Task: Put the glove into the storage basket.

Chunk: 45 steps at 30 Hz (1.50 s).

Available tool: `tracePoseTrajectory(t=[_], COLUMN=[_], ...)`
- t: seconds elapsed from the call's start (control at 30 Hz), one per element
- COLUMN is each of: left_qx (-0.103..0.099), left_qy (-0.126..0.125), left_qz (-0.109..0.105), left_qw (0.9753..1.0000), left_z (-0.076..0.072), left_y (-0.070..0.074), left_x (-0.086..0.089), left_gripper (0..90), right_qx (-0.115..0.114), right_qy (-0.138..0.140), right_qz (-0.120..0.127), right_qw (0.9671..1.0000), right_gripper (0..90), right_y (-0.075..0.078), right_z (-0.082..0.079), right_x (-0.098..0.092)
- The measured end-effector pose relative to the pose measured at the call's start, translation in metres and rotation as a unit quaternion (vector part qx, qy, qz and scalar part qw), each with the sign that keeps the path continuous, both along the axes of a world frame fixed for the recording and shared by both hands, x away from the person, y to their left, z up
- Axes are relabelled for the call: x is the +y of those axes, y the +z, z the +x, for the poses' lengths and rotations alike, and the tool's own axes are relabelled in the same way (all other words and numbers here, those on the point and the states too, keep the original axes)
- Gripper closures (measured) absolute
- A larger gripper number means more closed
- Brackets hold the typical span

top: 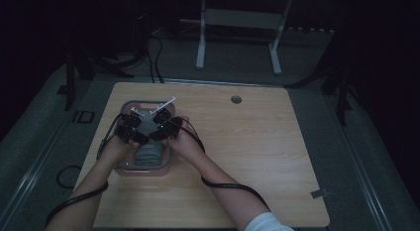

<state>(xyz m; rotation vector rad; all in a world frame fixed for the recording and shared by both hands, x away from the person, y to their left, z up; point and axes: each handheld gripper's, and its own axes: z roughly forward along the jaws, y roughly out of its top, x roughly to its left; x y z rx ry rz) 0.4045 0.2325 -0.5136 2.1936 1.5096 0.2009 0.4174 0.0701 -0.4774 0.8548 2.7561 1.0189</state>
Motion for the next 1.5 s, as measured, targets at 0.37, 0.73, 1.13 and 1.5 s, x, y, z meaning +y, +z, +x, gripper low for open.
tracePoseTrajectory(t=[0.37, 0.73, 1.13, 1.5], left_qx=[-0.119, -0.203, -0.255, -0.269], left_qy=[0.05, 0.024, -0.044, -0.117], left_qz=[-0.045, -0.118, -0.17, -0.177], left_qw=[0.9906, 0.9716, 0.9508, 0.9394], left_z=[-0.028, -0.082, -0.131, -0.163], left_y=[0.044, 0.055, 0.064, 0.057], left_x=[0.023, 0.025, -0.003, -0.043], left_gripper=[24.1, 14.6, 14.6, 14.6], right_qx=[-0.002, -0.021, -0.031, -0.05], right_qy=[0.054, 0.144, 0.142, 0.139], right_qz=[0.039, 0.049, 0.079, 0.079], right_qw=[0.9978, 0.9882, 0.9862, 0.9859], right_gripper=[24.1, 14.9, 14.9, 14.9], right_y=[0.008, 0.002, 0.011, 0.013], right_z=[-0.001, -0.011, -0.022, -0.038], right_x=[-0.016, -0.032, -0.061, -0.095])
